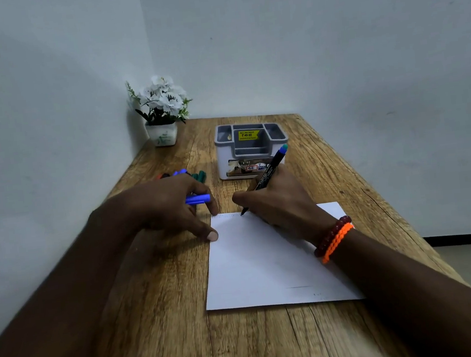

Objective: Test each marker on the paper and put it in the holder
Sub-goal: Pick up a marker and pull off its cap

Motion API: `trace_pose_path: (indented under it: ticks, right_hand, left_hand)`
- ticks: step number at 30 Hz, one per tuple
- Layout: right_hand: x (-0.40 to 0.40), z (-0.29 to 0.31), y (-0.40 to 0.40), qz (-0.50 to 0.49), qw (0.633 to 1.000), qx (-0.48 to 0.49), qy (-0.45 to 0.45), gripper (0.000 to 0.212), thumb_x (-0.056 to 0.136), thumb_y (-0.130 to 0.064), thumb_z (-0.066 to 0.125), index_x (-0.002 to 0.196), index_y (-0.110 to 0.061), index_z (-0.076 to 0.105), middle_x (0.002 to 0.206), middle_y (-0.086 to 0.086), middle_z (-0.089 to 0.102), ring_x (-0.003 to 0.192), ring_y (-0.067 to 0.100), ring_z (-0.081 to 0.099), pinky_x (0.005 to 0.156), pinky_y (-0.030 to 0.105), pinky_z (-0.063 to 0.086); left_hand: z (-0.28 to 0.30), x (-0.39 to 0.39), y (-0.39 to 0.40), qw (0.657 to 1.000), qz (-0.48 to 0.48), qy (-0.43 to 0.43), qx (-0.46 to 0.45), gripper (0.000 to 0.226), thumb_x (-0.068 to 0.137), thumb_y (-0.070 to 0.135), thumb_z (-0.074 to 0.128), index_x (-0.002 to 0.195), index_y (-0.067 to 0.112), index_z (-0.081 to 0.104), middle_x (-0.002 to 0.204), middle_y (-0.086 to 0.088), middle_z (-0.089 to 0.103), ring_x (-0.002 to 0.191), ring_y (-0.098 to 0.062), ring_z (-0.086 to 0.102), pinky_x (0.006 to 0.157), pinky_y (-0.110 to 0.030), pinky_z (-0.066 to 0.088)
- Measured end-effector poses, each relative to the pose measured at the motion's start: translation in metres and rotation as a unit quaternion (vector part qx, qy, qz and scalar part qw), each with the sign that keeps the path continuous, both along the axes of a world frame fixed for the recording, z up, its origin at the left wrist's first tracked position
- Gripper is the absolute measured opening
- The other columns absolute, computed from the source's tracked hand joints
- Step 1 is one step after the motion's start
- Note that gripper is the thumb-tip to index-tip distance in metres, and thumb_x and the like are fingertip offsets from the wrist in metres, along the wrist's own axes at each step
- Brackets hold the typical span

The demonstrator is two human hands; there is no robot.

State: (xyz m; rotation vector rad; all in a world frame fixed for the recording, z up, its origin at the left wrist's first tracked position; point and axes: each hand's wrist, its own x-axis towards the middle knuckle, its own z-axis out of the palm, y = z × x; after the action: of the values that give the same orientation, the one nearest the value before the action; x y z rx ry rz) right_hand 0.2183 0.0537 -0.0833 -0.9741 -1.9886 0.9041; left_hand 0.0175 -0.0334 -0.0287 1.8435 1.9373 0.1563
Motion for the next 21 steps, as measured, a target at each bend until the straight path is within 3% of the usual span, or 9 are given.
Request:
trace_pose_path:
  ticks: [7, 12, 14, 17, 19, 20, 21]
  right_hand:
    - [0.000, 0.001, -0.001, 0.004, 1.000, -0.007, 0.007, 0.036, 0.080, -0.025, 0.085, 0.112, -0.016, 0.069, 0.080, -0.008, 0.066, 0.066, 0.004, 0.061, 0.054, 0.014, 0.045]
    - [0.003, 0.003, -0.001, -0.001, 1.000, -0.005, -0.003, 0.022, 0.081, -0.023, 0.084, 0.094, -0.015, 0.069, 0.070, -0.011, 0.062, 0.053, -0.002, 0.058, 0.050, 0.013, 0.043]
    - [0.002, 0.003, 0.001, -0.004, 1.000, -0.005, -0.009, 0.035, 0.080, -0.027, 0.085, 0.105, -0.010, 0.068, 0.076, -0.007, 0.065, 0.057, -0.001, 0.059, 0.049, 0.011, 0.044]
    - [0.001, 0.002, -0.004, -0.012, 1.000, 0.004, 0.011, 0.046, 0.078, -0.029, 0.085, 0.118, -0.016, 0.067, 0.085, -0.003, 0.070, 0.062, 0.012, 0.062, 0.055, 0.024, 0.051]
    - [0.005, 0.002, -0.008, -0.006, 0.997, -0.022, 0.071, 0.027, 0.080, -0.016, 0.081, 0.105, -0.019, 0.072, 0.074, -0.002, 0.073, 0.053, 0.023, 0.061, 0.048, 0.035, 0.054]
    - [0.007, 0.004, -0.010, -0.005, 0.994, -0.038, 0.098, 0.015, 0.082, -0.009, 0.078, 0.091, -0.020, 0.073, 0.064, -0.005, 0.070, 0.046, 0.020, 0.059, 0.044, 0.032, 0.051]
    - [0.008, 0.005, -0.010, -0.003, 0.992, -0.048, 0.116, 0.019, 0.084, -0.004, 0.075, 0.078, -0.021, 0.070, 0.056, -0.007, 0.066, 0.042, 0.013, 0.056, 0.041, 0.027, 0.047]
  left_hand:
    - [0.000, 0.000, 0.000, 1.000, 0.002, 0.000, 0.001, 0.047, 0.063, 0.054, 0.089, 0.105, 0.041, 0.071, 0.109, 0.003, 0.066, 0.094, -0.011, 0.062, 0.082, -0.035, 0.050]
    - [0.001, 0.001, -0.001, 1.000, -0.004, 0.001, 0.003, 0.047, 0.065, 0.053, 0.088, 0.106, 0.040, 0.071, 0.112, 0.004, 0.066, 0.096, -0.012, 0.062, 0.084, -0.036, 0.050]
    - [0.001, 0.000, -0.001, 1.000, -0.003, 0.000, 0.001, 0.046, 0.064, 0.054, 0.088, 0.105, 0.040, 0.071, 0.111, 0.003, 0.067, 0.095, -0.012, 0.062, 0.081, -0.034, 0.049]
    - [0.001, 0.001, -0.002, 1.000, -0.002, 0.003, 0.002, 0.048, 0.063, 0.055, 0.088, 0.105, 0.042, 0.070, 0.112, 0.004, 0.067, 0.095, -0.012, 0.063, 0.085, -0.037, 0.051]
    - [0.002, 0.002, -0.003, 1.000, -0.001, 0.007, 0.003, 0.048, 0.064, 0.055, 0.088, 0.106, 0.042, 0.070, 0.113, 0.005, 0.065, 0.095, -0.011, 0.062, 0.085, -0.036, 0.051]
    - [0.003, 0.003, -0.003, 1.000, 0.000, 0.009, 0.004, 0.048, 0.065, 0.055, 0.088, 0.107, 0.041, 0.070, 0.113, 0.005, 0.065, 0.096, -0.011, 0.062, 0.085, -0.035, 0.051]
    - [0.003, 0.003, -0.003, 1.000, -0.001, 0.008, 0.004, 0.048, 0.065, 0.055, 0.088, 0.107, 0.041, 0.070, 0.113, 0.004, 0.066, 0.096, -0.011, 0.063, 0.084, -0.035, 0.051]
